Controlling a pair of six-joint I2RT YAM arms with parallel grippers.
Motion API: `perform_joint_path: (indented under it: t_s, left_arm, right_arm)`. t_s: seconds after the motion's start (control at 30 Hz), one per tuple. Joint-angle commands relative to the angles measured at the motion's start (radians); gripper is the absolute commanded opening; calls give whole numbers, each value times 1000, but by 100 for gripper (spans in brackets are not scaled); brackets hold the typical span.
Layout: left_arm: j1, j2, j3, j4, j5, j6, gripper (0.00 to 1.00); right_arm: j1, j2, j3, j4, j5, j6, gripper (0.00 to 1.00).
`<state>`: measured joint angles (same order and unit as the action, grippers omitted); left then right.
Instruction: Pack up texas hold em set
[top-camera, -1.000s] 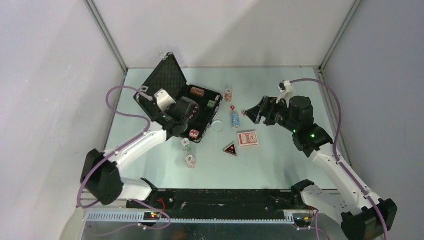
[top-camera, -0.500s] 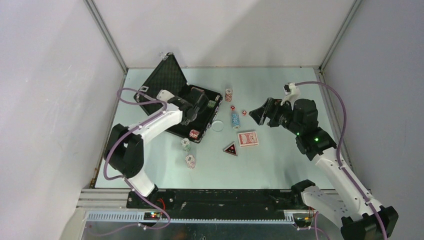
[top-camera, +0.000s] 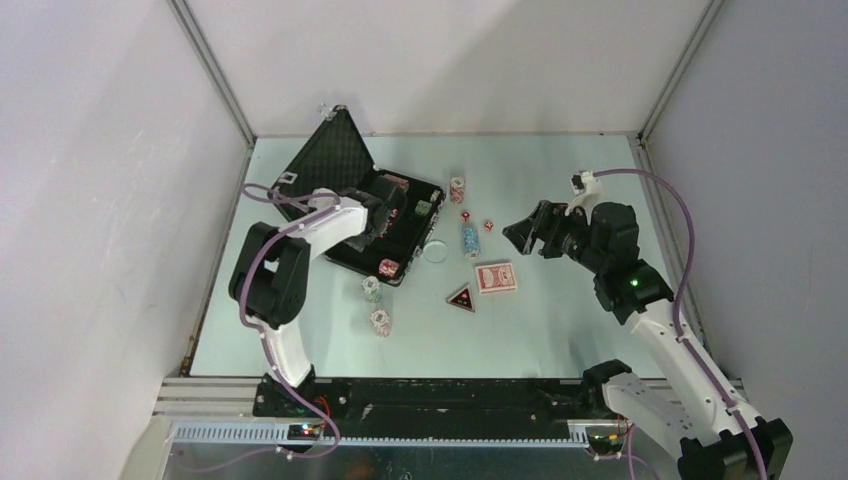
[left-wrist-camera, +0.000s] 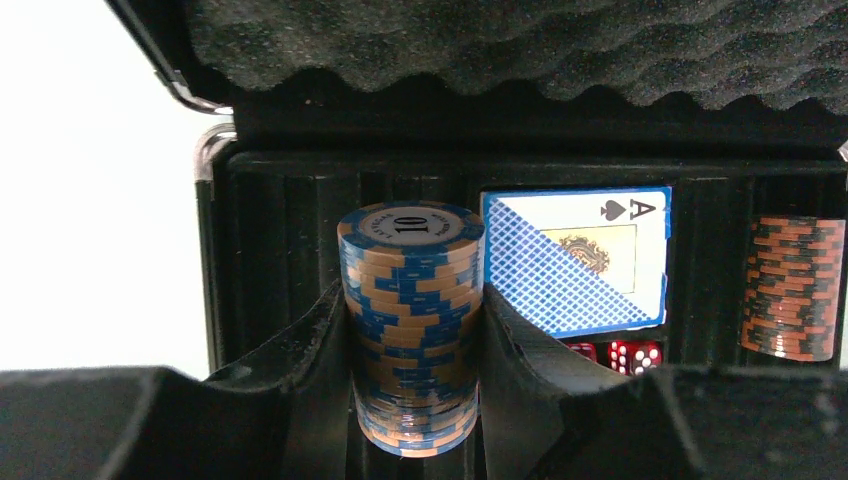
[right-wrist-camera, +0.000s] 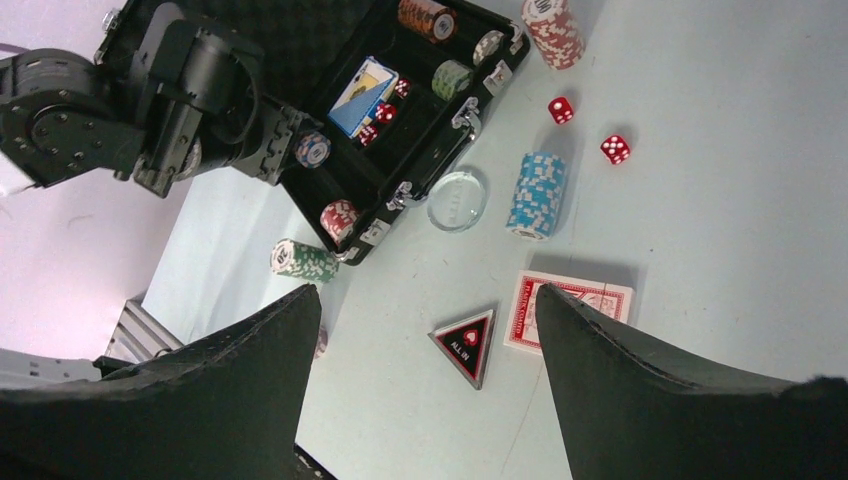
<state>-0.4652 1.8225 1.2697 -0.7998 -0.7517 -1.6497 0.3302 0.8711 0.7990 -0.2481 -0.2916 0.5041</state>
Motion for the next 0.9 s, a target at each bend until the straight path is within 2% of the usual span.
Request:
perform_joint_path:
  t_s: [0.0, 0.13, 0.2, 0.23, 0.3, 0.33, 0.37, 0.43, 0.53, 0.7, 0.87]
  left_arm:
    - [13, 23, 82, 42, -56, 22, 15]
    - [39, 40, 86, 85, -34, 64, 20]
    - [52, 48, 92, 96, -14, 89, 29]
    - [57, 54, 96, 91, -8, 99, 43]
    - [63, 60, 114, 72, 4, 106, 64]
    - [64, 60, 120, 68, 9, 119, 69]
    - [65, 58, 122, 66, 12, 123, 79]
    - [65, 49, 123, 65, 22, 137, 88]
    - [65, 25, 112, 72, 32, 171, 92]
    - [60, -73, 61, 81, 37, 229, 91]
    - [41, -243, -26, 141, 61, 393, 91]
  right_arm:
    - [-5, 17, -7, 63, -41, -7, 81]
    - [-5, 33, -14, 74, -53, -2, 81]
    - [-6, 33, -22, 82, -55, -1, 81]
    - [-6, 33, -25, 84, -54, -1, 81]
    - [-6, 36, -27, 85, -50, -2, 81]
    - [-6, 37, -27, 83, -48, -4, 81]
    - [-5, 41, -29, 84, -43, -4, 82]
    - [-5, 51, -34, 88, -28, -4, 82]
    - [-4, 88, -38, 94, -9, -6, 82]
    - [33, 174, -43, 148, 50, -44, 81]
    - [73, 322, -39, 232, 67, -77, 77]
